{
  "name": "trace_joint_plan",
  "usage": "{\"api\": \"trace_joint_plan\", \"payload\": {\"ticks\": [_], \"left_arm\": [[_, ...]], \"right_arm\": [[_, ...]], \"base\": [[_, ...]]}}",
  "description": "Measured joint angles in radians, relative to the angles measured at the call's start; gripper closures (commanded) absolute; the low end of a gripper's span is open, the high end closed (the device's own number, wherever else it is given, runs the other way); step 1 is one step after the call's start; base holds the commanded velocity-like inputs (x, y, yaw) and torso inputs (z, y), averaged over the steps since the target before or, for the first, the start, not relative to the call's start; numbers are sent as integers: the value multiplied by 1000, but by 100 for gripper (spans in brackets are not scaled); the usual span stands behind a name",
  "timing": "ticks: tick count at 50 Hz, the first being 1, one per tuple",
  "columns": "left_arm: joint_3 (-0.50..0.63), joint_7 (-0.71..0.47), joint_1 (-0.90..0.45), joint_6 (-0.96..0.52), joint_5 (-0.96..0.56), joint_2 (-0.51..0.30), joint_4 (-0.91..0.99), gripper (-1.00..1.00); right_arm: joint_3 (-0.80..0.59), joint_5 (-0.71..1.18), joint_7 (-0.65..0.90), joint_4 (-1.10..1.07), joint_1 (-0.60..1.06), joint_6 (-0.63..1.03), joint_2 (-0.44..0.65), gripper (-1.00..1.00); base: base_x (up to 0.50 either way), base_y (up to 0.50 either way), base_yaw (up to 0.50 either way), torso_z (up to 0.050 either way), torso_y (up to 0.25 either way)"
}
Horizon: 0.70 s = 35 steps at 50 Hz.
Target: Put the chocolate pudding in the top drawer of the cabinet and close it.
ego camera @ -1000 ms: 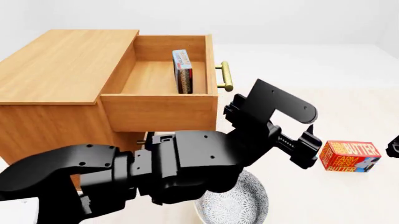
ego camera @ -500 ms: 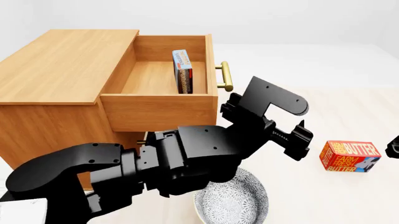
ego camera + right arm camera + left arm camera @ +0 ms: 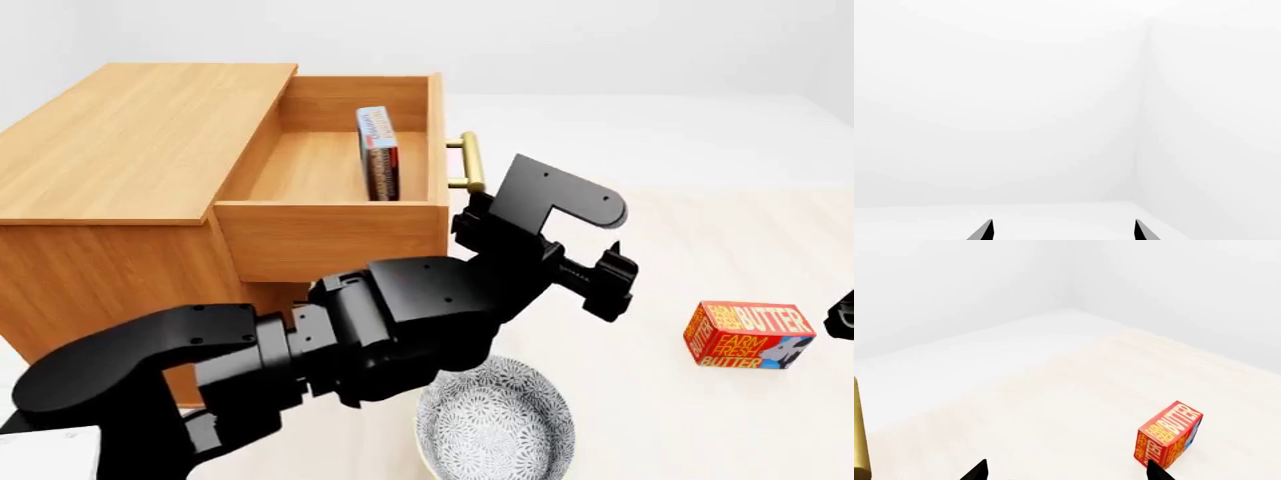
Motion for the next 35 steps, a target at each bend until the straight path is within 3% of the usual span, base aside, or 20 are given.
{"api": "trace_joint_plan", "payload": {"ticks": [35], "left_arm": [[5,-33,21,16,42,-137,-37,-100]], "right_arm": [[-1,-6,-15,0,6,-1,-7,-100]], "base": [[0,0,0,0,0]]}}
